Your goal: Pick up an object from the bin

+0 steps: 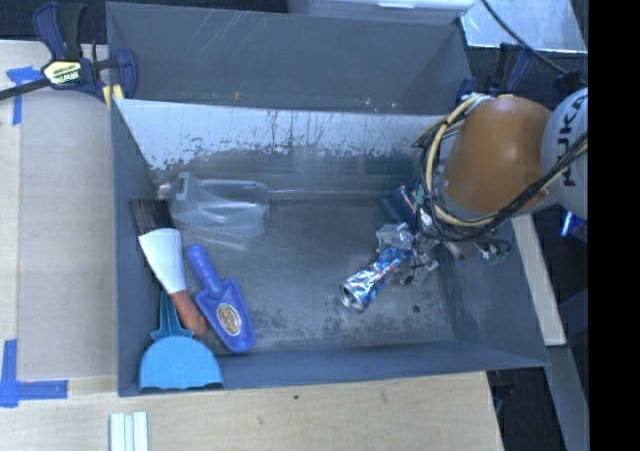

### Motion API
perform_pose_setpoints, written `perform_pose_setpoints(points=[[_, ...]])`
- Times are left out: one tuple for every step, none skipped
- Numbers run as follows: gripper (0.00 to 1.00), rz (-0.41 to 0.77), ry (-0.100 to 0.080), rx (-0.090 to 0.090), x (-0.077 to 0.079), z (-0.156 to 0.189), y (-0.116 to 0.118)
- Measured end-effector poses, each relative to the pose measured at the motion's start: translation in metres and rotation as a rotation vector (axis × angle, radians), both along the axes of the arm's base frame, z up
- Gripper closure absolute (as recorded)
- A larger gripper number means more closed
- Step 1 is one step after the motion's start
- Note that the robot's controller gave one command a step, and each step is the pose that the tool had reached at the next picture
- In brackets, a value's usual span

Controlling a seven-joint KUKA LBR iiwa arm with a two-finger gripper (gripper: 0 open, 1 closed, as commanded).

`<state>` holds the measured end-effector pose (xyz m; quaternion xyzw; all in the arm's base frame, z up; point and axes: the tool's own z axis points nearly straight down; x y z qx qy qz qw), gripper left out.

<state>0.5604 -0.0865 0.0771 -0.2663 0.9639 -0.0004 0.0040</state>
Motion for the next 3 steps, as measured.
perform_pose_setpoints(points=[[1.0,-0.001,0.004,0.001,-0.001,0.024,0.0],[1.0,-0.003,0.003,0.001,-0.001,0.058,0.0],[1.0,-0.004,0.002,0.002,-0.001,0.089,0.0]])
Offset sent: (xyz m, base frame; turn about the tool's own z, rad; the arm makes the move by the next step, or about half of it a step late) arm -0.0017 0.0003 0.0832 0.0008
